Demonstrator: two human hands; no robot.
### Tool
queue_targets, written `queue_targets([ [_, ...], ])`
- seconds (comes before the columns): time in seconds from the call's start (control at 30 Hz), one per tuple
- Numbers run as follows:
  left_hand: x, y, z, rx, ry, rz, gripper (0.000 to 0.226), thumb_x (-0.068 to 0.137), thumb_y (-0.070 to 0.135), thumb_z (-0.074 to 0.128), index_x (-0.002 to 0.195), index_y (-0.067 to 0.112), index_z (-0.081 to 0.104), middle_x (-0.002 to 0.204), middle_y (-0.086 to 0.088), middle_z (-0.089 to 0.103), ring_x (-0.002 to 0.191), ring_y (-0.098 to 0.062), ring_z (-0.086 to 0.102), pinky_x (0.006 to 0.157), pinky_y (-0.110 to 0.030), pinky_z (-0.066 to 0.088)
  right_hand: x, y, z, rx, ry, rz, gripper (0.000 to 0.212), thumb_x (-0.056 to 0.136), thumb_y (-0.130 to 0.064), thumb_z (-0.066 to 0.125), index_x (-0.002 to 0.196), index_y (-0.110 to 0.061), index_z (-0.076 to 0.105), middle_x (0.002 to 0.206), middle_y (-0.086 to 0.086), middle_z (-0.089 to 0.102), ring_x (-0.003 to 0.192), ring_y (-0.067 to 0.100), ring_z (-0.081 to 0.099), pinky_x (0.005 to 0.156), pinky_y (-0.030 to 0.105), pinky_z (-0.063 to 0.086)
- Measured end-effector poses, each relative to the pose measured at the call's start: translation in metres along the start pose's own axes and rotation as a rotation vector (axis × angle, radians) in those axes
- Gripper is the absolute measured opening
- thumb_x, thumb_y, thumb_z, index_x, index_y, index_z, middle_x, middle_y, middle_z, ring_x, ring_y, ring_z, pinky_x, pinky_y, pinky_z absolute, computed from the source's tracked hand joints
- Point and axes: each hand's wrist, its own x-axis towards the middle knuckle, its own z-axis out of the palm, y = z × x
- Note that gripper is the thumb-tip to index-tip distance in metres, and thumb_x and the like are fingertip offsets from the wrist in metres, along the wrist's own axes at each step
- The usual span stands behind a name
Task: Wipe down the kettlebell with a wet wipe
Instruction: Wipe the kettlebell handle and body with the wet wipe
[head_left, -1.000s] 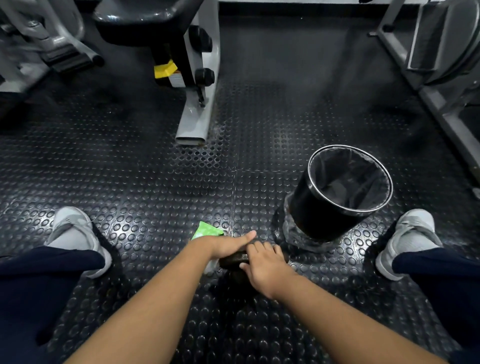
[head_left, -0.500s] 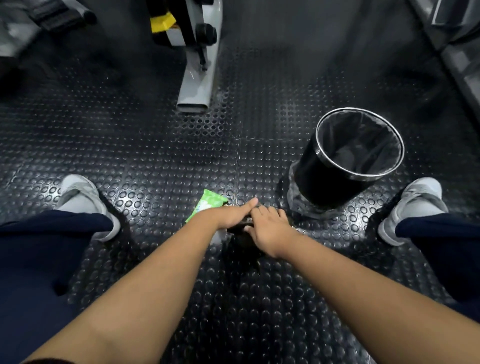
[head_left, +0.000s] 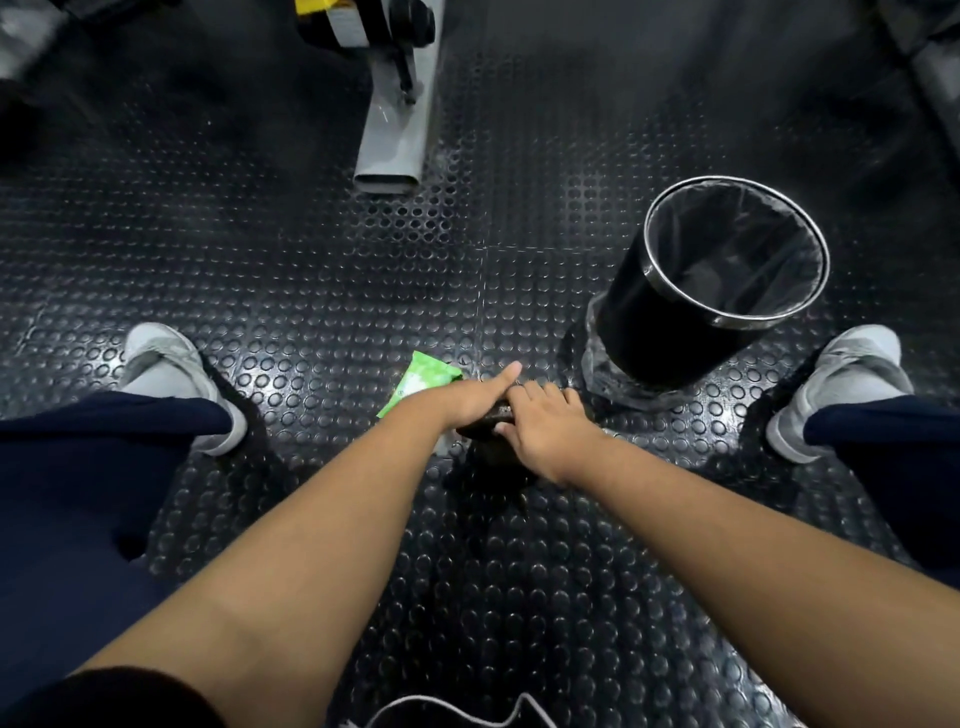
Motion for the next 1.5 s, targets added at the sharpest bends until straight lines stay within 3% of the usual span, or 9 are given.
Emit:
queue_targets([
  [0.2, -0.006, 0.0, -0.042, -0.031, -0.202, -0.06, 0.122, 0.067, 0.105, 0.012, 0.128, 0.014, 0.066, 0.135, -0.006, 0.063, 0.141, -0.042, 0.044, 0.116, -0.051, 0.03, 0.001, 0.002, 0.002, -0.011, 0.006, 0.002, 0.041, 0.106, -0.046, 0.037, 0.13, -0.014, 0.045, 0.133, 0.007, 0.05, 0.122, 0.029, 0.045, 0.108, 0.049, 0.032],
  [0.33, 0.0, -0.004, -0.041, -0.061, -0.195, -0.082, 0.123, 0.074, 0.1, 0.011, 0.153, 0.013, 0.046, 0.142, -0.009, 0.062, 0.144, -0.038, 0.04, 0.123, -0.056, 0.017, 0.001, 0.001, 0.001, 0.003, -0.005, 0.002, 0.041, 0.107, -0.046, 0.036, 0.133, -0.015, 0.044, 0.134, 0.007, 0.049, 0.122, 0.028, 0.044, 0.109, 0.05, 0.031],
  [0.5, 0.013, -0.018, -0.004, -0.001, -0.002, -0.029, 0.085, 0.091, 0.085, 0.027, 0.112, 0.013, 0.068, 0.129, -0.017, 0.066, 0.116, -0.033, 0.061, 0.107, -0.047, 0.041, 0.0, 0.0, -0.001, -0.01, -0.031, 0.013, 0.043, 0.107, -0.046, 0.036, 0.136, -0.014, 0.042, 0.136, 0.007, 0.048, 0.126, 0.029, 0.042, 0.112, 0.05, 0.03],
  [0.63, 0.008, -0.018, -0.029, 0.015, -0.141, -0.019, 0.112, 0.077, 0.097, 0.021, 0.122, 0.007, 0.071, 0.131, -0.012, 0.068, 0.125, -0.028, 0.058, 0.117, -0.047, 0.032, 0.0, 0.002, 0.0, -0.004, -0.02, 0.003, 0.043, 0.107, -0.047, 0.036, 0.135, -0.016, 0.043, 0.136, 0.006, 0.048, 0.125, 0.028, 0.042, 0.11, 0.049, 0.03],
  [0.77, -0.006, 0.001, -0.049, 0.1, -0.259, -0.02, 0.116, 0.079, 0.097, 0.01, 0.114, 0.01, 0.079, 0.112, 0.002, 0.074, 0.118, -0.019, 0.056, 0.106, -0.039, 0.031, 0.0, 0.003, 0.0, 0.005, -0.002, -0.008, 0.042, 0.106, -0.047, 0.036, 0.134, -0.016, 0.045, 0.135, 0.005, 0.049, 0.123, 0.027, 0.043, 0.108, 0.048, 0.03],
  [0.9, 0.002, 0.001, -0.023, 0.041, -0.201, -0.024, 0.123, 0.064, 0.107, 0.022, 0.14, 0.019, 0.062, 0.147, -0.011, 0.058, 0.142, -0.028, 0.045, 0.122, -0.052, 0.025, -0.002, 0.001, -0.001, -0.007, -0.013, -0.009, 0.044, 0.107, -0.047, 0.036, 0.135, -0.014, 0.044, 0.137, 0.007, 0.049, 0.124, 0.028, 0.043, 0.109, 0.049, 0.031],
  [1.07, 0.007, -0.002, -0.012, -0.039, -0.132, 0.002, 0.108, 0.065, 0.107, 0.027, 0.123, 0.027, 0.07, 0.136, -0.01, 0.065, 0.126, -0.03, 0.059, 0.117, -0.051, 0.035, -0.002, 0.0, -0.005, -0.01, -0.023, -0.009, 0.046, 0.107, -0.046, 0.036, 0.137, -0.012, 0.042, 0.138, 0.008, 0.048, 0.126, 0.028, 0.042, 0.113, 0.05, 0.03],
  [1.23, -0.004, 0.006, -0.036, -0.005, -0.216, -0.011, 0.122, 0.065, 0.106, 0.022, 0.133, 0.012, 0.064, 0.118, -0.01, 0.07, 0.12, -0.029, 0.061, 0.113, -0.042, 0.039, -0.002, 0.0, -0.006, -0.012, -0.032, -0.005, 0.043, 0.107, -0.047, 0.035, 0.134, -0.014, 0.044, 0.137, 0.008, 0.049, 0.125, 0.029, 0.043, 0.111, 0.05, 0.03],
  [1.5, 0.016, 0.001, -0.021, -0.014, -0.219, -0.056, 0.136, 0.047, 0.113, 0.031, 0.115, 0.003, 0.068, 0.108, -0.026, 0.07, 0.102, -0.047, 0.069, 0.107, -0.062, 0.046, -0.002, -0.001, -0.007, -0.009, -0.038, -0.004, 0.045, 0.107, -0.047, 0.036, 0.136, -0.013, 0.043, 0.139, 0.008, 0.048, 0.128, 0.029, 0.042, 0.113, 0.05, 0.029],
])
